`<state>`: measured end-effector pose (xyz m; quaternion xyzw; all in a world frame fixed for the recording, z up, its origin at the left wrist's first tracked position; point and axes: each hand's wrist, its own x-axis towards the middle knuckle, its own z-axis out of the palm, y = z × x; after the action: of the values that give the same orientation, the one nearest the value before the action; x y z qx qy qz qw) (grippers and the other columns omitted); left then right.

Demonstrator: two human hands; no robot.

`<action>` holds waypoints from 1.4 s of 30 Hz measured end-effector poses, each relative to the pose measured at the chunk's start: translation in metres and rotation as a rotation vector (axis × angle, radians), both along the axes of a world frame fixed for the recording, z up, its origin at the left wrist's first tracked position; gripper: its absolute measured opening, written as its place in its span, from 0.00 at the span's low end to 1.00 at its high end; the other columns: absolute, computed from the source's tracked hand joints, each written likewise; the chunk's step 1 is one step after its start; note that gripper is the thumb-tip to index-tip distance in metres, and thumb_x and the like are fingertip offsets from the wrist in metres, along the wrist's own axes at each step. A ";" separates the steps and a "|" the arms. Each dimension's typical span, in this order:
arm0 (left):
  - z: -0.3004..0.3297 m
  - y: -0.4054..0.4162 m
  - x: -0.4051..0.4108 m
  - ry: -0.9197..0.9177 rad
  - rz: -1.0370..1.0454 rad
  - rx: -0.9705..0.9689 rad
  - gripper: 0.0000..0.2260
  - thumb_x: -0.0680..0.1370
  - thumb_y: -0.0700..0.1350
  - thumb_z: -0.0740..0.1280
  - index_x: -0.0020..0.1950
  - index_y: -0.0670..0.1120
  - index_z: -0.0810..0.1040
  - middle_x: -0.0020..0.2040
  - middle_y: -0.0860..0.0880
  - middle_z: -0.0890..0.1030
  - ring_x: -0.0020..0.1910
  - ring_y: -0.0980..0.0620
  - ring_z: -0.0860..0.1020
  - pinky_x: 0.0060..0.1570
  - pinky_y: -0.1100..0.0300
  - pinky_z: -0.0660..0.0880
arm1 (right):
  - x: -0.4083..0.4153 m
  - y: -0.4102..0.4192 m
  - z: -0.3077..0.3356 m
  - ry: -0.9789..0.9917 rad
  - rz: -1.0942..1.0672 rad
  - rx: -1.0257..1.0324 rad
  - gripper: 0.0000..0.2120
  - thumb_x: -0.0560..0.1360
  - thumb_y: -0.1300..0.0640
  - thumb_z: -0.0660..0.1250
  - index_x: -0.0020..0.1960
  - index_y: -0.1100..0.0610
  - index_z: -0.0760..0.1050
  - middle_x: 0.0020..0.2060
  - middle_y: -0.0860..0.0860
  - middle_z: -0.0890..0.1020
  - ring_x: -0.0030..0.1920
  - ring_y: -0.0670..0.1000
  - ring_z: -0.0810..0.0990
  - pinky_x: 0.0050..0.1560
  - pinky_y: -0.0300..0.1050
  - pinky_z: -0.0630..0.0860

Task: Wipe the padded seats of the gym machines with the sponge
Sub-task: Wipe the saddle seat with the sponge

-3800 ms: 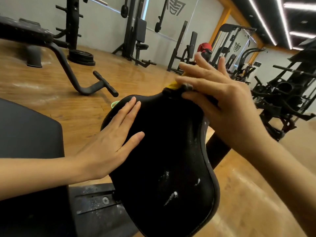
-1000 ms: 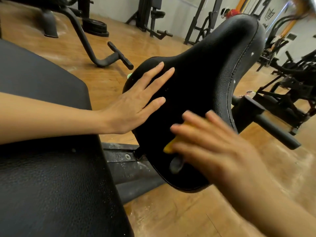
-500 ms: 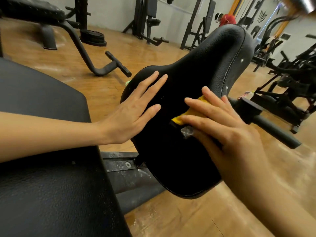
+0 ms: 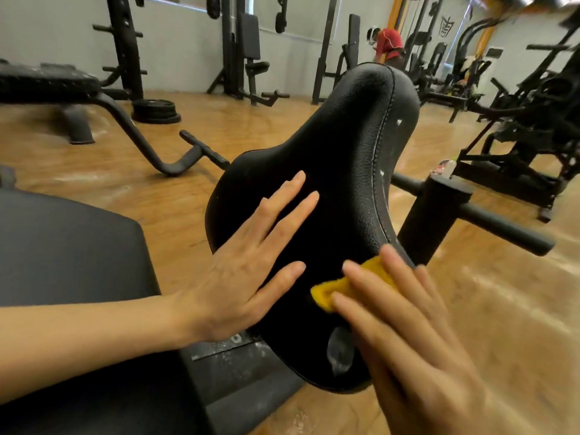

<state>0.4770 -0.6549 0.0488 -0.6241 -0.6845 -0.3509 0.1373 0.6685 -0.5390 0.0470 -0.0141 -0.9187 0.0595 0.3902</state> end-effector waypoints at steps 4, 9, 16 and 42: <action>0.001 0.001 -0.001 -0.004 0.002 -0.017 0.28 0.81 0.47 0.58 0.80 0.43 0.53 0.81 0.49 0.47 0.80 0.51 0.48 0.77 0.51 0.51 | 0.020 -0.001 -0.012 -0.222 0.085 0.164 0.17 0.84 0.53 0.53 0.65 0.49 0.76 0.69 0.48 0.73 0.75 0.48 0.62 0.76 0.43 0.54; 0.003 0.000 -0.019 -0.161 0.114 0.074 0.27 0.82 0.49 0.55 0.80 0.46 0.52 0.81 0.54 0.47 0.79 0.56 0.47 0.78 0.53 0.50 | -0.027 0.017 0.033 -0.068 0.088 0.158 0.13 0.80 0.57 0.61 0.60 0.56 0.80 0.67 0.51 0.75 0.74 0.53 0.64 0.74 0.55 0.61; -0.005 -0.007 -0.053 -0.499 0.371 0.115 0.25 0.84 0.49 0.52 0.80 0.50 0.49 0.80 0.58 0.49 0.77 0.64 0.47 0.76 0.61 0.49 | -0.064 0.021 0.064 -0.276 0.161 0.572 0.17 0.76 0.56 0.56 0.53 0.54 0.84 0.59 0.55 0.81 0.68 0.59 0.73 0.72 0.59 0.62; -0.001 -0.008 -0.072 -0.803 0.558 0.164 0.21 0.85 0.49 0.46 0.78 0.50 0.59 0.78 0.53 0.61 0.76 0.56 0.57 0.72 0.60 0.53 | -0.127 -0.028 0.052 -0.695 0.173 0.654 0.20 0.80 0.56 0.51 0.65 0.51 0.77 0.68 0.52 0.74 0.75 0.56 0.62 0.75 0.52 0.50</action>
<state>0.4048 -0.6634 0.0477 -0.2198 -0.7944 -0.5663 0.0001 0.5417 -0.5673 0.0989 0.1667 -0.9629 -0.2085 0.0380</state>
